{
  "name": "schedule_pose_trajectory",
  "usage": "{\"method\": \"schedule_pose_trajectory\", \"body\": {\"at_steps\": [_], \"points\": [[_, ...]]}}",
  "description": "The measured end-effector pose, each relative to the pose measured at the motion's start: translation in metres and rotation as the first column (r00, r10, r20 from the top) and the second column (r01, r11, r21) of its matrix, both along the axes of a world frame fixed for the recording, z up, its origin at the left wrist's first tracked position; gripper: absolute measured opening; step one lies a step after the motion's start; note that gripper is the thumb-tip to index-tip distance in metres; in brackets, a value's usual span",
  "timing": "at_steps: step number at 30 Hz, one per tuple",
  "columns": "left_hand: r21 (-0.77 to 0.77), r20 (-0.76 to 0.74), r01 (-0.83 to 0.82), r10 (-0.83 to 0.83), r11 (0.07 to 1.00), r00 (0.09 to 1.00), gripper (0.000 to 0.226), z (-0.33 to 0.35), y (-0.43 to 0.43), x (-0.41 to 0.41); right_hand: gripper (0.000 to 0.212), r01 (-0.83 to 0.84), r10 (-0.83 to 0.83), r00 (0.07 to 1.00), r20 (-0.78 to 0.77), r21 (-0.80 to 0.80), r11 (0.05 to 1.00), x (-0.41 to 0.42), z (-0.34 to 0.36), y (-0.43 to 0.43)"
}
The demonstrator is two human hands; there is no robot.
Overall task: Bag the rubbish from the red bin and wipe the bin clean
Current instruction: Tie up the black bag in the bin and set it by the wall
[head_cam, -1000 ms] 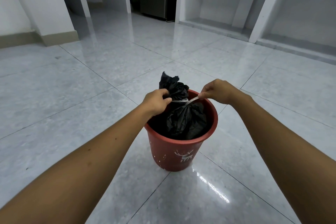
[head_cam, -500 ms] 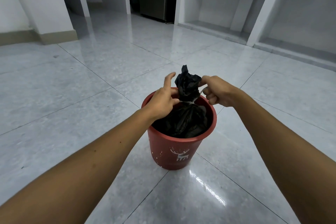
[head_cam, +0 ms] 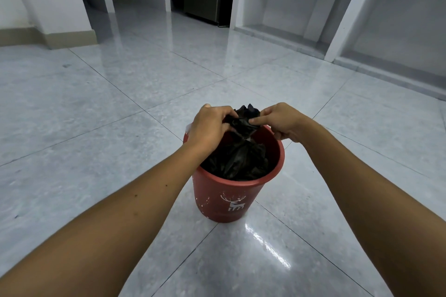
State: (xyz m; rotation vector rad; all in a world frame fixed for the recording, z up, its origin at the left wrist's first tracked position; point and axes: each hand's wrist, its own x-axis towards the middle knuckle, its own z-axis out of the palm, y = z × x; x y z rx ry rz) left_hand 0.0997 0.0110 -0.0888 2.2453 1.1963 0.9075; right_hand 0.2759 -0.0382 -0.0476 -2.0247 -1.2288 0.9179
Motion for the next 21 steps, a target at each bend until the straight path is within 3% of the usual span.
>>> {"method": "schedule_pose_trajectory", "body": {"at_steps": [6, 10, 16, 18, 21], "points": [[-0.030, 0.172, 0.017, -0.011, 0.999, 0.985, 0.007, 0.014, 0.019, -0.007, 0.032, 0.058, -0.049, 0.996, -0.080, 0.120, 0.991, -0.005, 0.009, 0.013], [-0.107, -0.057, -0.046, 0.040, 0.993, 0.998, 0.006, 0.050, 0.028, -0.023, 0.024, 0.069, -0.063, 0.997, -0.054, 0.111, 0.991, -0.029, 0.041, 0.022], [-0.186, -0.298, -0.026, -0.031, 0.982, 0.954, 0.005, 0.171, 0.030, -0.040, 0.019, 0.071, -0.066, 0.992, -0.109, 0.041, 0.997, -0.043, 0.158, 0.030], [-0.267, -0.320, -0.027, -0.063, 0.963, 0.945, 0.005, 0.223, 0.030, -0.050, 0.026, 0.049, -0.042, 0.987, -0.154, 0.037, 0.998, -0.050, 0.212, 0.031], [-0.378, -0.220, -0.002, -0.088, 0.926, 0.971, 0.009, 0.315, 0.031, -0.064, 0.030, 0.012, 0.004, 0.974, -0.226, 0.072, 0.997, -0.061, 0.304, 0.039]]}}
